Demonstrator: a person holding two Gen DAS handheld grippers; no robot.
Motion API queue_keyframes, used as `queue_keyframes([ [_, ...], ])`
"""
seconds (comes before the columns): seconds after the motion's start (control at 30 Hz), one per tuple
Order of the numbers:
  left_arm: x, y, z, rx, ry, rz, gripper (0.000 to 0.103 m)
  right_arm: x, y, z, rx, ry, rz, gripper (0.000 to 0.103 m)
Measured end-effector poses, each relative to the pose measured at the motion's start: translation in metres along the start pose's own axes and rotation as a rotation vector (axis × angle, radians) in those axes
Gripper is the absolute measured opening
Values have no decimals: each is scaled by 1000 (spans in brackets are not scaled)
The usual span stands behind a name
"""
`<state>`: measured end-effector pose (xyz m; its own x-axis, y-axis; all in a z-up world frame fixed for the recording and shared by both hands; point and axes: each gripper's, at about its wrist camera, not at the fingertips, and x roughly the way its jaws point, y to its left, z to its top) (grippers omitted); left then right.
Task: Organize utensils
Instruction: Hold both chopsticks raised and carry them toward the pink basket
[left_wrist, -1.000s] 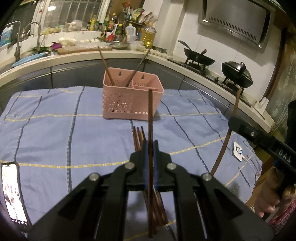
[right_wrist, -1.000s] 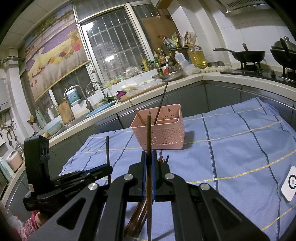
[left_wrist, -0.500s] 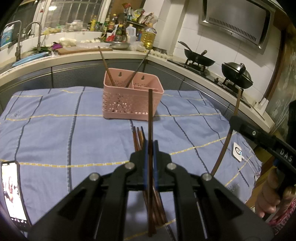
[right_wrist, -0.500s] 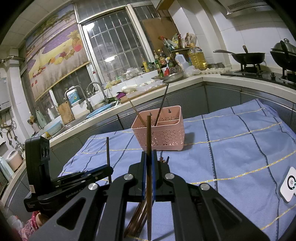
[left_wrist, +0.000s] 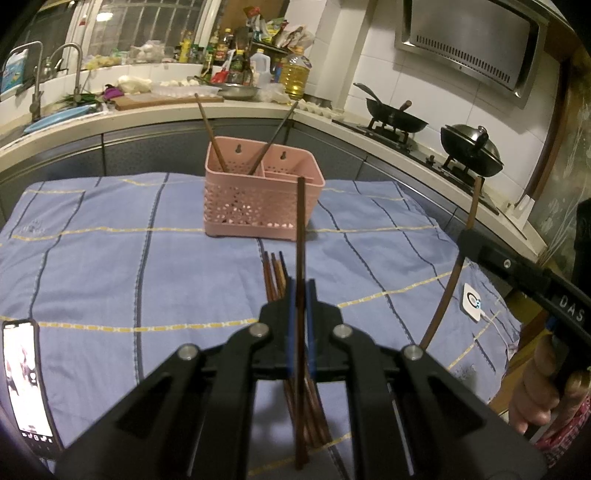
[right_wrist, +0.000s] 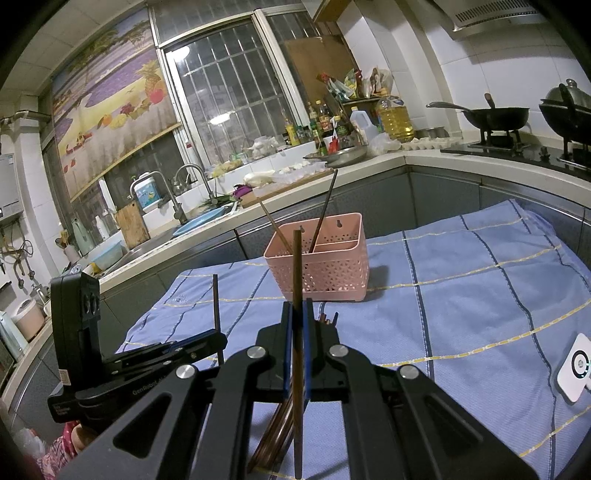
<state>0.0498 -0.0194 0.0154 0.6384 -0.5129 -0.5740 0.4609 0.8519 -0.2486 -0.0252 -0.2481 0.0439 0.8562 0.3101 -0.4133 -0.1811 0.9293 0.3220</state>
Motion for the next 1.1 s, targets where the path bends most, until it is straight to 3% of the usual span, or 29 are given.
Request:
queue_keyframes([
  [0.3, -1, 0, 1, 2, -3, -2, 4, -3, 2, 7, -7, -12, 3, 5],
  [0.87, -26, 21, 52, -50, -100, -27, 4, 3, 13, 55, -55, -97, 45, 5],
  [1.1, -26, 17, 56, -39, -112, -27, 4, 5, 11, 52, -57, -96, 41, 5],
])
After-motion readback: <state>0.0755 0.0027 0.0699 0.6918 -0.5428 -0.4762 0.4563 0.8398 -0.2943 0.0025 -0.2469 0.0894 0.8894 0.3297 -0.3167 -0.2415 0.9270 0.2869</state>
